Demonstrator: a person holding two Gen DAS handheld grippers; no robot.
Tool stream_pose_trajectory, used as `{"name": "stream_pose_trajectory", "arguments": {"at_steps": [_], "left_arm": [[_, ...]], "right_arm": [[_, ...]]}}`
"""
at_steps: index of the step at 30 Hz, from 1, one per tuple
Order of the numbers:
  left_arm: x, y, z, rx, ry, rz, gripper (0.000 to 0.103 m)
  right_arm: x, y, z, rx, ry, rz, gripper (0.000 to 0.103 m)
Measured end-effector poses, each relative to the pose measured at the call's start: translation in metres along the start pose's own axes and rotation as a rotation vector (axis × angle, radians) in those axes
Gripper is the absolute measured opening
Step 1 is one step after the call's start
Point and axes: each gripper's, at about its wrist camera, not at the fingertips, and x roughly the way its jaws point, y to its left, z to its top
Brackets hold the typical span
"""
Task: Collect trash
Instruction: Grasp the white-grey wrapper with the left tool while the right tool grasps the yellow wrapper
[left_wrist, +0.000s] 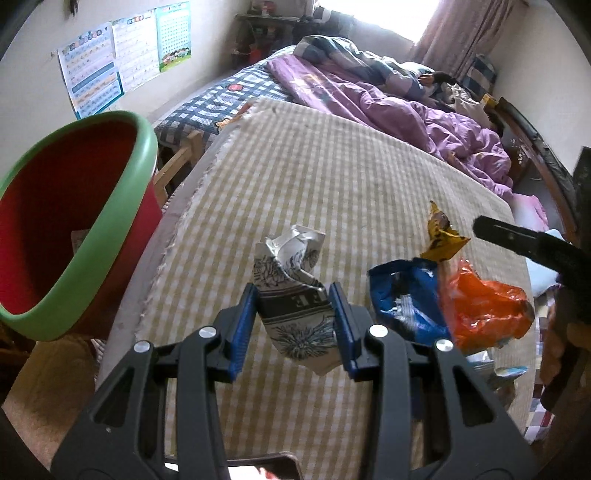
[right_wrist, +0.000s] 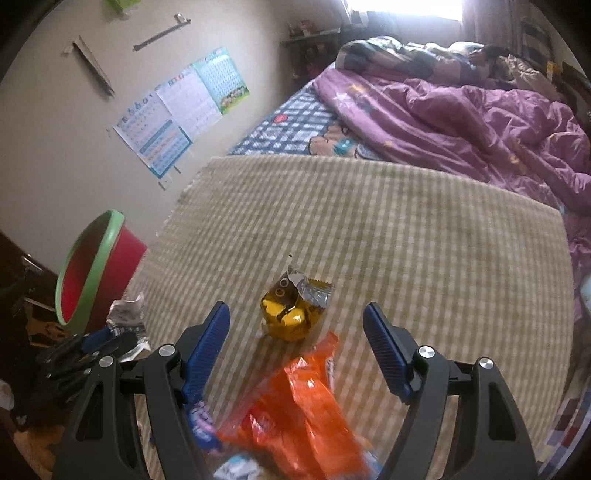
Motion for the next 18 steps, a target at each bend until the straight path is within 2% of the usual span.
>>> {"name": "stream_pose_trajectory", "arguments": {"at_steps": [6,10,18], "left_arm": [[0.007,0.001,-0.002,-0.005,0.017,0.002,0.038],[0.009,0.002,-0.004,-0.004,0.02,0.002,0.038],[0.009,0.003,-0.005,-0.007,0.023,0.002,0.04]], "right_arm": [[0.02,0.004,0.003,-0.019,0.047,-0.022,0.071],[0.031,0.006,0.003,-0.027,0.073,-0.031,0.052],[0.031,0.007,0.001,-0.023,0.072,0.002,0.03]]}}
